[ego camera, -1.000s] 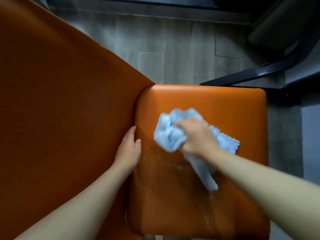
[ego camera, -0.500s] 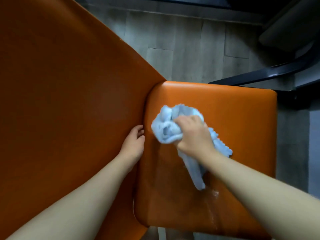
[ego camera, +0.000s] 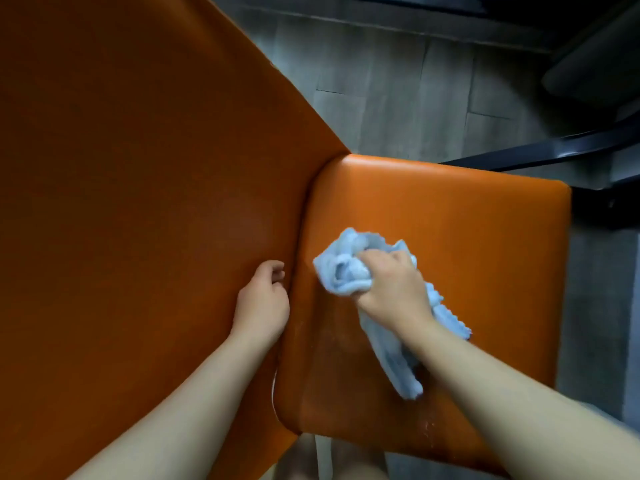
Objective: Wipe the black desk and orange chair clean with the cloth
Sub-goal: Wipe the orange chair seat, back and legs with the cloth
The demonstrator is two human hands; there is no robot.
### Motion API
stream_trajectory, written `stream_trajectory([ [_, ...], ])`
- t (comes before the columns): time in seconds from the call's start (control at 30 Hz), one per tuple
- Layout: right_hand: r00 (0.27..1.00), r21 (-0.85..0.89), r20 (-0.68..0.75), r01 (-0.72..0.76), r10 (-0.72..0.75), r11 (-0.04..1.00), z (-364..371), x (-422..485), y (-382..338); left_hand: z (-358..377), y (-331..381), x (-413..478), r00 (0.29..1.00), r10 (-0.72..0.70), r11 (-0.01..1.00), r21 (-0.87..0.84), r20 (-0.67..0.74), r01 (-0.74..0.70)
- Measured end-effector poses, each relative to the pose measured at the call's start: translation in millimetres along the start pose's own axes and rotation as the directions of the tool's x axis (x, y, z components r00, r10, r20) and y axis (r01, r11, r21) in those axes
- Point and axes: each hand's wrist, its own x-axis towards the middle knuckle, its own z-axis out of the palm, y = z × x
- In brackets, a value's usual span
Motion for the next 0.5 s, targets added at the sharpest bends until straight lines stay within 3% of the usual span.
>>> stream_trajectory([
  [0.07,0.990,-0.108,-0.136,0.013,-0.027,0.994,-8,27,-11,-2,-1,-6,0.999,0.018,0.999,-0.028,-0.034,-0.019],
  [0.23,0.962,-0.385,0.244,0.211,-0.122,0.898,19,40,-50,-7,-4,-12,0.996,0.064,0.996,-0.055,-0.062,-0.068],
  [0.3,0.908,-0.380,0.327,0.380,-0.262,0.843,32,15,-49,-8,-6,-14,0.993,0.087,0.993,-0.078,-0.074,-0.093],
  [0.43,0.714,-0.268,0.514,0.660,-0.476,0.701,37,-34,-34,-11,-6,-18,0.990,0.133,0.991,-0.027,-0.047,-0.134],
  [0.47,0.713,-0.252,0.512,0.658,-0.479,0.710,29,-35,-30,-11,-5,-18,0.990,0.135,0.990,-0.024,-0.034,-0.135],
  [0.5,0.758,-0.268,0.440,0.623,-0.482,0.734,22,-28,-25,-12,-5,-17,0.991,0.132,0.991,-0.029,-0.023,-0.133],
])
